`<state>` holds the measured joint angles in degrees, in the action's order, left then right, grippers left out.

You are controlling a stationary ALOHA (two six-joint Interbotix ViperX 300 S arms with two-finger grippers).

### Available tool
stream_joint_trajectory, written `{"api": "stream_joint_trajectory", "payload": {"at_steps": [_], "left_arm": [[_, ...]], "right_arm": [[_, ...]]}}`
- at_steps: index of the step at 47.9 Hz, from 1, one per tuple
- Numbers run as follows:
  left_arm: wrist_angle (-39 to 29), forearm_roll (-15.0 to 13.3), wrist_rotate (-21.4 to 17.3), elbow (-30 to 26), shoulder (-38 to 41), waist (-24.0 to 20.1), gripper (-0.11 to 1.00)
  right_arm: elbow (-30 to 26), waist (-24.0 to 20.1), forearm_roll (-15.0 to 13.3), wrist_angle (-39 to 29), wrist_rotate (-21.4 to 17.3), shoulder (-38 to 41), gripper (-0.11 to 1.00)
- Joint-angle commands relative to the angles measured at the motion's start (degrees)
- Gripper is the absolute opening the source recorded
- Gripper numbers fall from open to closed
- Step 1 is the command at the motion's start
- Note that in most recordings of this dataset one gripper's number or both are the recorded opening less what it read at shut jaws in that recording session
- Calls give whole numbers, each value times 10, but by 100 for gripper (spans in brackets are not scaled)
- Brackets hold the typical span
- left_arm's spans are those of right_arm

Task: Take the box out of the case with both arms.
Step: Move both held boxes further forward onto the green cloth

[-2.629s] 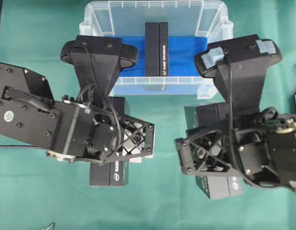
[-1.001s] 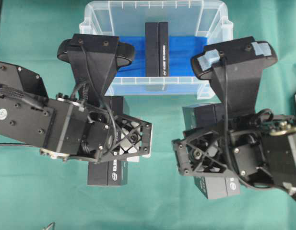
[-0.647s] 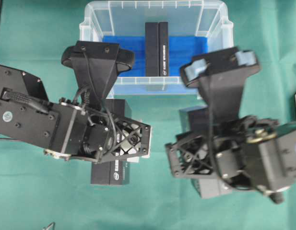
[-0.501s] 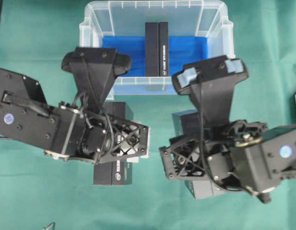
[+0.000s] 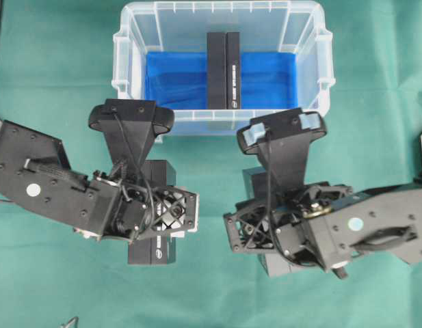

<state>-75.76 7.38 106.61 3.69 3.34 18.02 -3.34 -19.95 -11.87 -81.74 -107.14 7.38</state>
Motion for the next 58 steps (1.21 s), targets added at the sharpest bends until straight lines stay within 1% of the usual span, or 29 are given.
{"api": "stream_joint_trajectory", "payload": {"at_steps": [1, 7, 12, 15, 22, 31, 38, 42, 49, 54, 58], "left_arm": [[35, 3, 5, 17, -18, 1, 63], [98, 0, 10, 53, -10, 2, 63], [130, -1, 11, 65, 4, 2, 63], [140, -1, 11, 67, 15, 2, 63], [152, -2, 5, 69, 37, 2, 63], [162, -3, -2, 84, 35, 1, 63], [182, -9, -4, 112, 26, 0, 63], [224, -15, -4, 129, 19, 1, 63], [303, -17, -5, 150, 12, 3, 63], [314, -24, -5, 156, 11, 4, 63], [313, -24, -11, 158, 11, 11, 63]], "right_arm": [[20, 1, 3, 36, -2, -11, 67], [56, 0, 13, 76, -4, -11, 67], [81, 0, 21, 103, -14, -11, 67], [95, 0, 24, 123, -21, -11, 67], [120, 0, 22, 172, -19, -11, 67], [151, 1, 18, 223, -18, -11, 67], [171, 0, 18, 233, -18, -16, 67], [177, 1, 18, 234, -18, -18, 67], [178, 0, 18, 231, -18, -19, 67], [178, 0, 18, 231, -18, -19, 67], [178, 0, 18, 230, -18, -19, 67]]}}
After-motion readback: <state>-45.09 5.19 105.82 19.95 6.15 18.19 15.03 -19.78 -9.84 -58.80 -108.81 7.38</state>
